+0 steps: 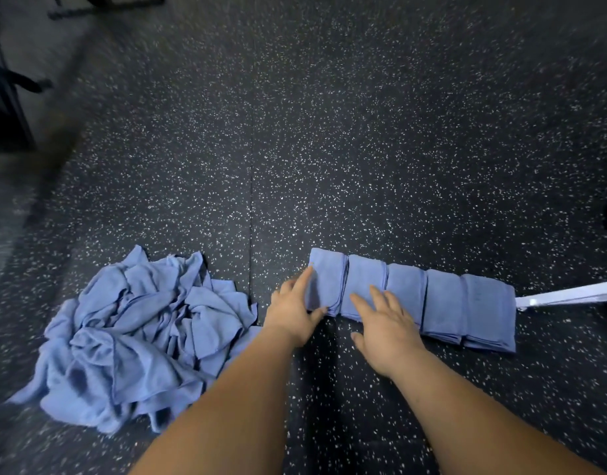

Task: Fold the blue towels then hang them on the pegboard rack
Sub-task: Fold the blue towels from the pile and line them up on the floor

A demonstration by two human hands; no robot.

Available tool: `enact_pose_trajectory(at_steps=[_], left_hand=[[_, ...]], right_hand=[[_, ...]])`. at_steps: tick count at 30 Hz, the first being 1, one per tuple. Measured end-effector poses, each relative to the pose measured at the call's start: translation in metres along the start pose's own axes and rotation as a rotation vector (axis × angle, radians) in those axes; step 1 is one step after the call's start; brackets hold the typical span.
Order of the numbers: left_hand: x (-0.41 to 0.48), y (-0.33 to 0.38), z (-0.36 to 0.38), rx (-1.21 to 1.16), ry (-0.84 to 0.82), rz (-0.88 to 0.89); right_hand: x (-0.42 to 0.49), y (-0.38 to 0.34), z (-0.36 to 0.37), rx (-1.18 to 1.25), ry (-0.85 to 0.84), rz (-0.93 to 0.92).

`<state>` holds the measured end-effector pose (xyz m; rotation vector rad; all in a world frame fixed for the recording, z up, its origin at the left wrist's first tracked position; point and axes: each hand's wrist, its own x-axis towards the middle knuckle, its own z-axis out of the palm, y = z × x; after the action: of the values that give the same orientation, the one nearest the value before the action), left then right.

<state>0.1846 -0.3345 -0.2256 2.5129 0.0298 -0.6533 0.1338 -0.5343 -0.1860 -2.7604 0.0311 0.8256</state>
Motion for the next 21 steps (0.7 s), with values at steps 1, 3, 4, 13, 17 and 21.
enact_pose_trajectory(at_steps=[1, 3, 4, 13, 17, 21], left_hand=[[-0.010, -0.002, -0.004, 0.017, 0.001, 0.002], [-0.031, -0.011, -0.014, 0.026, 0.031, 0.001], [-0.042, -0.016, -0.019, 0.028, 0.051, -0.001], [-0.136, -0.089, -0.068, 0.176, 0.231, -0.128], [-0.176, -0.134, -0.075, 0.232, 0.308, -0.201], [-0.203, -0.170, -0.082, 0.271, 0.370, -0.272]], right_hand=[[-0.001, -0.005, -0.001, 0.006, 0.001, -0.003], [-0.003, -0.019, -0.003, 0.022, 0.000, -0.008], [-0.004, -0.028, -0.004, 0.023, 0.001, -0.017], [-0.022, -0.125, 0.007, 0.016, -0.038, -0.245], [-0.031, -0.158, 0.027, -0.005, -0.096, -0.329], [-0.036, -0.191, 0.041, -0.022, -0.137, -0.413]])
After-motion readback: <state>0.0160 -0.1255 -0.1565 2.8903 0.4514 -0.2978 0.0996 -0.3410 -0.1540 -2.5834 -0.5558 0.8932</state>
